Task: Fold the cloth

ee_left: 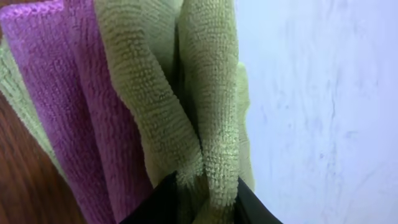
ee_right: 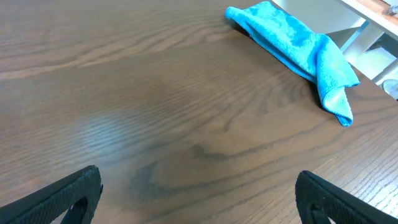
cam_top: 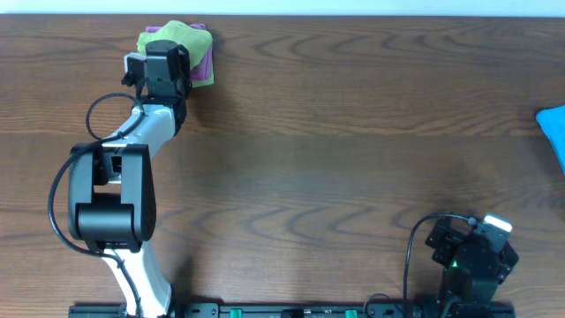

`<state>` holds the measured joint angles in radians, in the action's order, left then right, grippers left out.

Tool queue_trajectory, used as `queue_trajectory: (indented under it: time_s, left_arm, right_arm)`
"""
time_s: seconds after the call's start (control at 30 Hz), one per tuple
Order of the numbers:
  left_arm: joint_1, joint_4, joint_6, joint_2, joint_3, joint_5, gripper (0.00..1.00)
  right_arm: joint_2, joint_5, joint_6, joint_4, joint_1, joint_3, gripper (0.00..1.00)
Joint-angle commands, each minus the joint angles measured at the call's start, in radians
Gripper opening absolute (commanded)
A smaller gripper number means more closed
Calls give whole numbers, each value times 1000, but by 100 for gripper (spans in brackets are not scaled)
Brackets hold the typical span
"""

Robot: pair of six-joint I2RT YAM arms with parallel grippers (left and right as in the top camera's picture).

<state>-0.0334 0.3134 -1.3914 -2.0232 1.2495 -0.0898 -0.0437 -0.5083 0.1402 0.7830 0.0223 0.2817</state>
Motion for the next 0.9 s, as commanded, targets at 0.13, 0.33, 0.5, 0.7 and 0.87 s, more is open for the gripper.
queue_trajectory:
  time_s: [0.13,0.33,0.5,0.7,0.87]
  left_arm:
    - [-8,2,-1,6,0,-26,28]
    - [-41,-1,0,-7,0,-47,29]
    - [-59,2,-1,-19,0,-68,30]
    - [-56,18,-5,-58,0,-82,29]
    - [-50,67,-37,-102,0,-85,29]
  right_arm:
    - [6,-6,-11,-1,10,-3,99]
    - [6,-6,-10,-1,10,-3,99]
    - [6,-6,-10,0,10,-3,99]
    - [6,-6,-10,0,10,-3,99]
    - [6,-6,-11,0,10,-3,99]
